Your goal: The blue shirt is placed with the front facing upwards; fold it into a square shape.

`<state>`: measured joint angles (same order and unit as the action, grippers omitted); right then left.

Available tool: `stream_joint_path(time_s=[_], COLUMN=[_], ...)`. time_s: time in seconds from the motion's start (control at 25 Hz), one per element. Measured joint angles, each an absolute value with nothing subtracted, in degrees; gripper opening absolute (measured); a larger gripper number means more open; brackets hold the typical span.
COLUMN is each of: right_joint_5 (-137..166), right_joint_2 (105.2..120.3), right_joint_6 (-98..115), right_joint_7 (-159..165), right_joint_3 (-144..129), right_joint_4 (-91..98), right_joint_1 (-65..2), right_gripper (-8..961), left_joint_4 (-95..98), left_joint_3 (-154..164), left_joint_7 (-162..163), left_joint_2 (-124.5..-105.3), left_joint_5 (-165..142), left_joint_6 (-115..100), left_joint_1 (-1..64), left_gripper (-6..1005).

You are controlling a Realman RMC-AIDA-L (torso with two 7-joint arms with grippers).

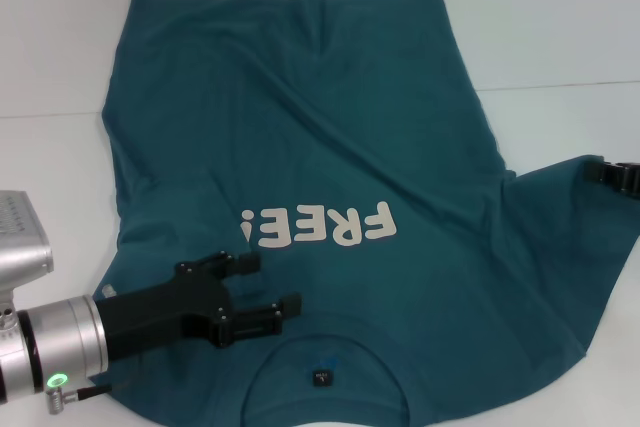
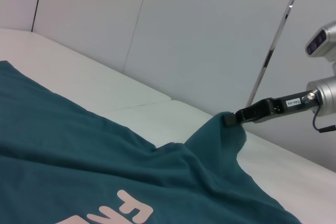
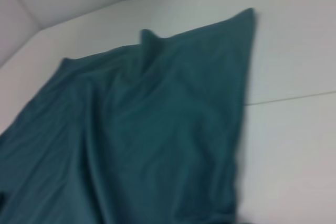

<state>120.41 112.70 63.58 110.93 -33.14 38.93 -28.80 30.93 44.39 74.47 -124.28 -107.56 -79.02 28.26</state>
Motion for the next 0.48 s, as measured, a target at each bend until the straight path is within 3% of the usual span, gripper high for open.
stream_joint_path(time_s=[0.28, 0.48], right_joint_5=[120.5, 120.7], right_joint_2=[114.71, 115.03], right_joint_6=[66.3, 66.3], right_joint_7=[110.4, 110.9], right_joint_3=[-33.3, -35.1], right_joint_4=[43.0, 43.6], right_joint_1=[-29.9, -31.2], right_gripper=[12, 11], left_joint_4=[30.9, 30.9], left_joint_3=[44.4, 44.4], left_joint_7=[74.6, 74.7], left_joint_2=[-124.28, -124.28], left_joint_5=[-107.6, -107.6], left_joint_6=[-78.8, -78.4], left_joint_1=[28.3, 28.4], left_gripper=[906, 906])
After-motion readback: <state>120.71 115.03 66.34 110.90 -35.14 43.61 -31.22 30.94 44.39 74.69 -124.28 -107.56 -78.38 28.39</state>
